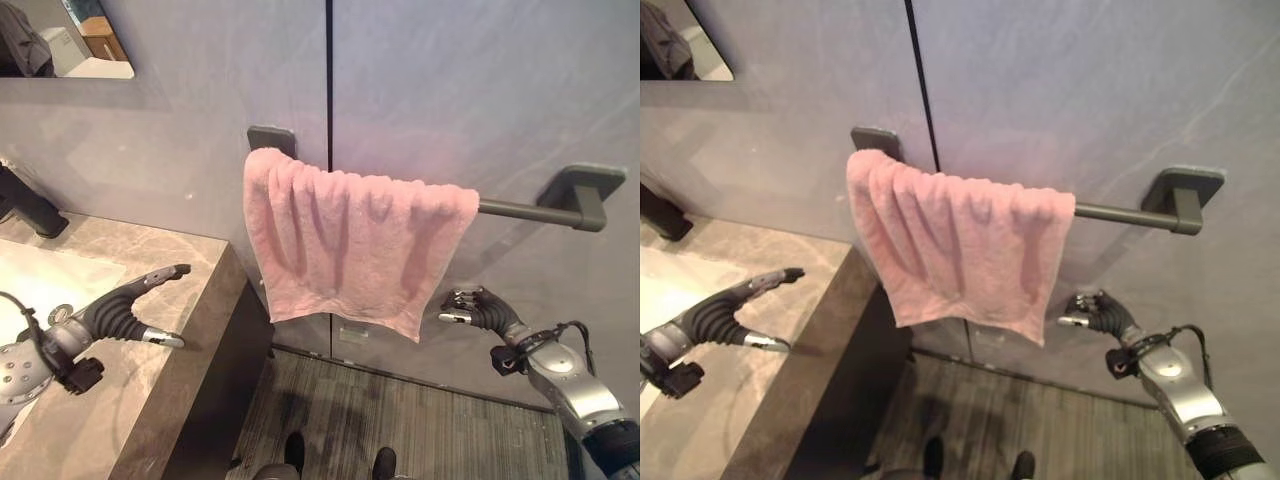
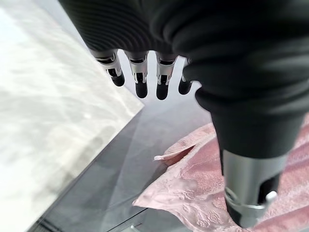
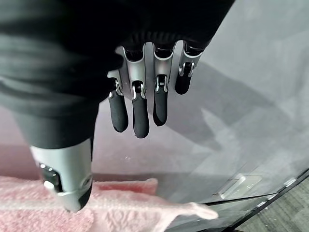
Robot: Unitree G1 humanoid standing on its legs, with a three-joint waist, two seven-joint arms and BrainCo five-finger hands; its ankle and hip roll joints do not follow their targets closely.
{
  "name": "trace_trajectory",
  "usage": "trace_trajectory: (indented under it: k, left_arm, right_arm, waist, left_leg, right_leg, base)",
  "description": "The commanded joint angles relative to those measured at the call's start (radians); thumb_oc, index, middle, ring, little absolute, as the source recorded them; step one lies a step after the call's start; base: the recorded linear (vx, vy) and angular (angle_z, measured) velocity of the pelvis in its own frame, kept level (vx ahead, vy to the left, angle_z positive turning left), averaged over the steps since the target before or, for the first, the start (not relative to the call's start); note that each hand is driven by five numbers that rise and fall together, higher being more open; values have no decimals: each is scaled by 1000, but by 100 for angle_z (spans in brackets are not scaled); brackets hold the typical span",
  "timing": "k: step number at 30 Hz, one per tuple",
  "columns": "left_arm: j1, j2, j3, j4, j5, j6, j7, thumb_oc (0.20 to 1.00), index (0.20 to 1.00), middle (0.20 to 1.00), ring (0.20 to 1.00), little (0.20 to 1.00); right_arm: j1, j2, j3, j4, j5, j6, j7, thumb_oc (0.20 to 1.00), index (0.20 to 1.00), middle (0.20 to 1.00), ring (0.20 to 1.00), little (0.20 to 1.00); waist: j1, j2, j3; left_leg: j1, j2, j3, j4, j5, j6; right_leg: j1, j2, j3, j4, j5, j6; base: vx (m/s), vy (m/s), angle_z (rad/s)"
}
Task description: Put brush and paste in cup on sink, flatten towel.
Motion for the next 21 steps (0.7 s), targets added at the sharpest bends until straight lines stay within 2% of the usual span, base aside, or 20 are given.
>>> trace_trajectory:
  k: [1, 6, 7, 12, 15, 16, 17, 18, 19, 20, 21]
  left_arm:
    - [-191, 5, -98, 74, 22, -37, 69, 1000, 1000, 1000, 1000, 1000]
    - [-354, -34, -228, 136, 58, -37, 95, 1000, 1000, 1000, 1000, 1000]
    - [-388, -27, -244, 141, 71, -36, 100, 1000, 1000, 1000, 1000, 1000]
    - [-469, -48, -289, 188, 76, -39, 129, 1000, 1000, 1000, 1000, 1000]
    - [-505, -111, -307, 222, 63, -26, 152, 1000, 1000, 1000, 1000, 1000]
    - [-508, -132, -321, 234, 41, -18, 151, 598, 598, 598, 598, 598]
    - [-515, -144, -334, 232, 28, -10, 144, 567, 567, 567, 567, 567]
    - [-523, -169, -347, 219, 41, 0, 150, 595, 595, 595, 595, 595]
    - [-523, -169, -347, 219, 42, 0, 150, 718, 718, 718, 718, 718]
    - [-525, -182, -348, 212, 48, 4, 158, 667, 667, 667, 667, 667]
    - [-519, -190, -343, 205, 49, 8, 161, 570, 570, 570, 570, 570]
  right_arm:
    - [-186, 6, 48, -105, 65, -69, -36, 1000, 1000, 1000, 1000, 1000]
    - [-237, 5, 92, -108, 148, -65, -27, 1000, 1000, 1000, 1000, 1000]
    - [-278, -12, 133, -126, 187, -59, 0, 1000, 1000, 1000, 1000, 1000]
    - [-400, -23, 237, -113, 217, -36, 11, 1000, 1000, 1000, 1000, 1000]
    - [-450, 5, 277, -119, 224, -31, 3, 1000, 1000, 1000, 1000, 1000]
    - [-461, 21, 286, -116, 228, -25, -1, 1000, 1000, 1000, 1000, 1000]
    - [-472, 45, 302, -105, 231, -16, -10, 940, 940, 940, 940, 940]
    - [-490, 87, 313, -94, 242, -8, -21, 429, 429, 429, 429, 429]
    - [-491, 87, 313, -94, 242, -8, -21, 200, 200, 200, 200, 200]
    - [-505, 119, 325, -88, 246, -4, -30, 200, 200, 200, 200, 200]
    - [-515, 138, 332, -87, 249, 0, -34, 200, 200, 200, 200, 200]
  waist:
    - [-4, -82, 1]
    - [-18, -98, 8]
    - [-22, -107, 10]
    - [-20, -129, 14]
    - [-20, -137, 15]
    - [-20, -137, 15]
    - [-20, -138, 13]
    - [-18, -139, 11]
    - [-18, -139, 12]
    - [-16, -139, 10]
    - [-15, -140, 11]
  left_leg:
    - [-41, 13, 56, 4, 8, -26]
    - [-52, 14, 87, 4, 3, -22]
    - [-57, 16, 102, 4, 0, -22]
    - [-63, 23, 133, 4, -2, -21]
    - [-58, 27, 144, 4, -3, -21]
    - [-57, 28, 146, 4, -4, -20]
    - [-53, 28, 146, 4, -6, -19]
    - [-46, 29, 147, 4, -10, -19]
    - [-45, 29, 147, 4, -10, -19]
    - [-41, 29, 148, 4, -11, -19]
    - [-36, 29, 149, 4, -12, -19]
  right_leg:
    - [6, -99, 27, -2, 34, 104]
    - [-31, -103, 58, -2, 49, 109]
    - [-49, -104, 74, -2, 56, 112]
    - [-78, -102, 101, -2, 71, 117]
    - [-82, -101, 108, -2, 76, 119]
    - [-80, -100, 108, -2, 76, 118]
    - [-78, -100, 108, -2, 75, 117]
    - [-73, -101, 108, -2, 71, 115]
    - [-73, -101, 108, -2, 71, 115]
    - [-71, -100, 109, -2, 69, 114]
    - [-68, -100, 109, -2, 68, 114]
  base:
    - [-9, 68, -25]
    - [-10, 76, -29]
    - [-14, 59, -18]
    - [-5, 43, -29]
    - [22, 19, -21]
    - [29, 13, -17]
    - [40, 18, -14]
    - [35, 14, -7]
    - [31, 16, -6]
    - [14, 7, -8]
    - [17, 10, -10]
